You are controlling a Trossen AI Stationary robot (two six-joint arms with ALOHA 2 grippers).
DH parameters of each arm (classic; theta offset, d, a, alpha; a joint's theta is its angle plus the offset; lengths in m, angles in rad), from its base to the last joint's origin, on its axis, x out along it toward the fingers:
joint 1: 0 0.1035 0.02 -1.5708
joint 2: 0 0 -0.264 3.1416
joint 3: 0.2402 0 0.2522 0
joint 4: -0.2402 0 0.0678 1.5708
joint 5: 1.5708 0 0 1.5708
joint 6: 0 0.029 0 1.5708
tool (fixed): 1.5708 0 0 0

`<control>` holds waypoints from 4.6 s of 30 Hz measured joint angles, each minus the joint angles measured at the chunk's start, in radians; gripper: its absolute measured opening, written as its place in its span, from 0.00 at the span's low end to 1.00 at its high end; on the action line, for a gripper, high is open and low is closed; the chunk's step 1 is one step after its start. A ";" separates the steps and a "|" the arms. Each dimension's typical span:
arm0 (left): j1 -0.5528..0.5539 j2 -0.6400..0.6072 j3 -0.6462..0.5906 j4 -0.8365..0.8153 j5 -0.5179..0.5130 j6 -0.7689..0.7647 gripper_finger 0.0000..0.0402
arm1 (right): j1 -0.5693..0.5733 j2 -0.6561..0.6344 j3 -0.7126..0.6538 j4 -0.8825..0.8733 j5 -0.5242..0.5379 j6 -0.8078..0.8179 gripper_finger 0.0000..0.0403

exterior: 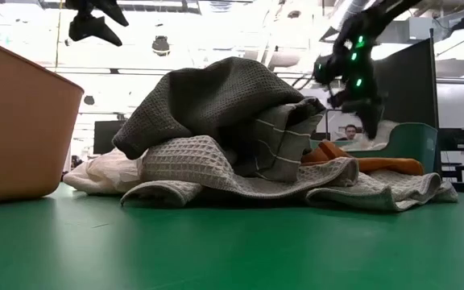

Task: Sort towels by color in basket
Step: Adjust the white patterned towel in the green bin, then put the gray towel into the orange bin

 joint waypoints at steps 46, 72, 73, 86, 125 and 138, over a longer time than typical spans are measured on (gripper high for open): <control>0.000 0.071 0.000 -0.016 0.036 0.123 0.55 | 0.231 -0.238 0.258 0.331 -0.350 0.205 0.76; -0.038 0.064 0.000 0.249 0.119 0.005 0.55 | 0.613 0.052 0.296 0.356 -0.461 0.021 0.72; -0.038 0.073 0.000 0.249 0.127 -0.003 0.55 | 0.603 0.071 0.321 0.330 -0.448 0.006 0.72; -0.208 0.338 0.000 0.420 0.212 0.075 0.55 | 0.397 -0.036 0.516 0.100 -0.174 0.016 0.72; -0.516 0.821 0.337 0.247 -0.205 0.006 0.01 | 0.515 -0.323 0.405 0.074 -0.155 0.012 0.72; -0.588 0.191 0.356 0.462 0.147 -0.481 0.01 | 0.336 -0.323 0.374 0.198 -0.179 -0.115 0.72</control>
